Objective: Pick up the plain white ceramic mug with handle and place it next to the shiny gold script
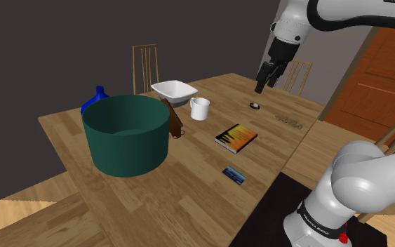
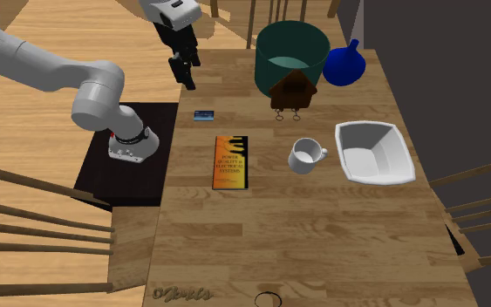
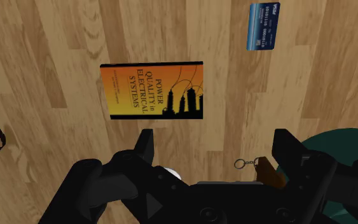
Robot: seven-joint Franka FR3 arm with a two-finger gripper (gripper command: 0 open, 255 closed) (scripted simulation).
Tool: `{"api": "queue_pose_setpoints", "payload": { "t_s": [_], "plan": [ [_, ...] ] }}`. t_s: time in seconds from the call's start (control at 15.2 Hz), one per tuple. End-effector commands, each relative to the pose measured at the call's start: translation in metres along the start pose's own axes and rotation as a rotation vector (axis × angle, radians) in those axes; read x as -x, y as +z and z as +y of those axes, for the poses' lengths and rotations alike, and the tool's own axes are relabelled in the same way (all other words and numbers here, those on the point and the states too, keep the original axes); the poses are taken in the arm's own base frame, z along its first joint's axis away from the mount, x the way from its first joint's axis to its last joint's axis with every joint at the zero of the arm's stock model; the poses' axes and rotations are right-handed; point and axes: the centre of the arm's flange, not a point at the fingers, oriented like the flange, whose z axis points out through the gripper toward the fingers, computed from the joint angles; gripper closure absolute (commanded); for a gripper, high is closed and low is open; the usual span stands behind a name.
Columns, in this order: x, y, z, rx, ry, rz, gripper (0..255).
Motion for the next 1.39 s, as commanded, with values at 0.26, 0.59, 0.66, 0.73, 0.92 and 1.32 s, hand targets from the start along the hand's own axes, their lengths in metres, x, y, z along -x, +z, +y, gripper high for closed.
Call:
{"api": "queue_pose_setpoints", "payload": {
  "t_s": [0.26,0.59,0.66,0.73,0.92,1.32],
  "plan": [
    [-0.042,0.033,0.008,-0.008,-0.007,-0.006,0],
    [-0.094,0.074,0.017,-0.018,-0.015,-0.013,0],
    [-0.104,0.082,0.019,-0.019,-0.017,-0.014,0],
    [-0.115,0.090,0.021,-0.021,-0.019,-0.015,0],
    [-0.146,0.115,0.026,-0.027,-0.024,-0.020,0],
    [-0.208,0.166,0.035,-0.039,-0.034,-0.028,0]
  ]
}}
